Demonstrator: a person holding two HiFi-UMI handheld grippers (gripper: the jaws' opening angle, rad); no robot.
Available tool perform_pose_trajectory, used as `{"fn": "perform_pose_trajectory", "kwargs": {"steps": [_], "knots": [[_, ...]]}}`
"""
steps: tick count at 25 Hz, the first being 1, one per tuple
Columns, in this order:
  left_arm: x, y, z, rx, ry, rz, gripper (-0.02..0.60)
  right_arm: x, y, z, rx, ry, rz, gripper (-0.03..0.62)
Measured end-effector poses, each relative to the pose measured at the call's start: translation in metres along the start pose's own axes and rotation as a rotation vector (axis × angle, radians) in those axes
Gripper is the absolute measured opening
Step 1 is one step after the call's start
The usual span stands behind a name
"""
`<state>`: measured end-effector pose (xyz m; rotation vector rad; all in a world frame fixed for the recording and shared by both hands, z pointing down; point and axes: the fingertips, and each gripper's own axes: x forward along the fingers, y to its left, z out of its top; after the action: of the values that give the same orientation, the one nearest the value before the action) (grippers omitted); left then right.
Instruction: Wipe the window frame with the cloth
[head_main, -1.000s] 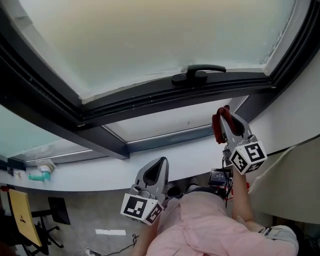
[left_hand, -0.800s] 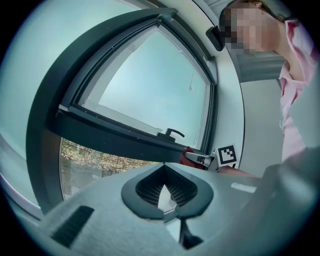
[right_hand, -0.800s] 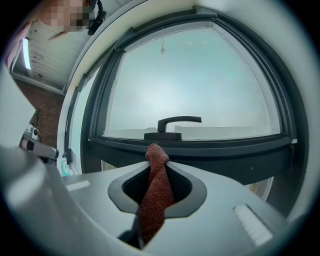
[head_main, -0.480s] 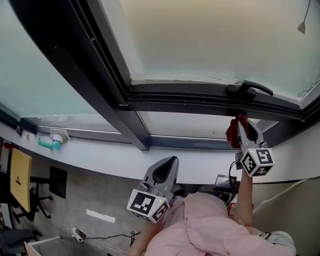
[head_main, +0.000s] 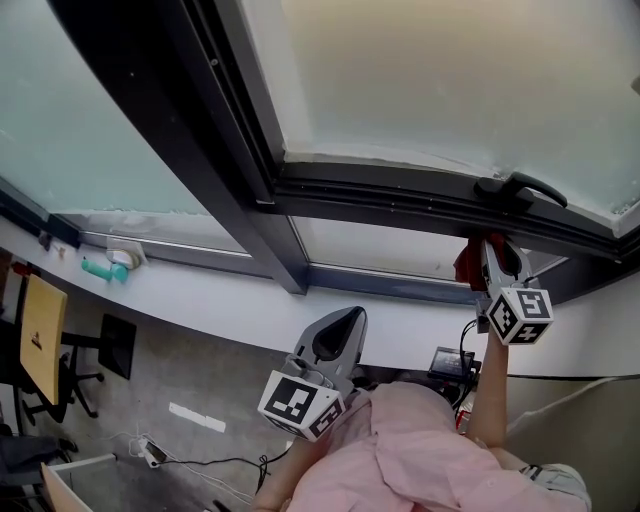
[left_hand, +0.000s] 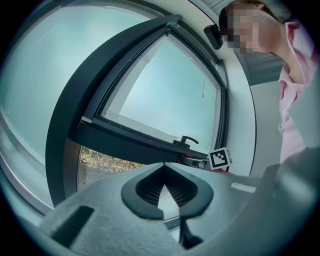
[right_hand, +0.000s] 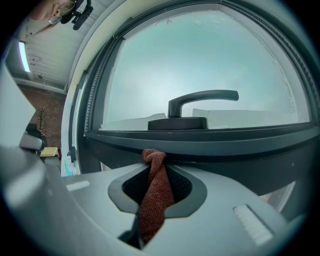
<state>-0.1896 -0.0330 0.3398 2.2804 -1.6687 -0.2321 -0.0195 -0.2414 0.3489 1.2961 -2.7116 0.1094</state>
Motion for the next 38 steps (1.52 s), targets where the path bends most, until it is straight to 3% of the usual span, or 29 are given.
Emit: {"fn": "perform_pose_trajectory", "kwargs": {"steps": [7,12,24,33,38], "knots": [[0.0,-0.003,-0.001,0.003,0.006,0.008,-0.003,-0.001,0.0,0.0,-0.022,-0.007,0.009,0.061],[0.003,-0.013,0.003,-0.015,-0.005,-0.006,-0.003,0.0,0.001,0.0,-0.114,-0.015,-0.006,0.061],[0.04,-0.054,-0.007,-0.035,0.023,-0.095,-0.003,0.005,0.002,0.003,-0.174,-0.028,0.056,0.061],[0.063,-0.08,-0.028,-0.058,0.071,-0.133,-0.003,-0.008,-0.024,-0.004,-0.212,0.016,0.079,0.061],[0.075,-0.091,-0.037,-0.07,0.095,-0.146,-0.003,-0.018,-0.039,0.007,-0.192,-0.013,0.078,0.061]]}}
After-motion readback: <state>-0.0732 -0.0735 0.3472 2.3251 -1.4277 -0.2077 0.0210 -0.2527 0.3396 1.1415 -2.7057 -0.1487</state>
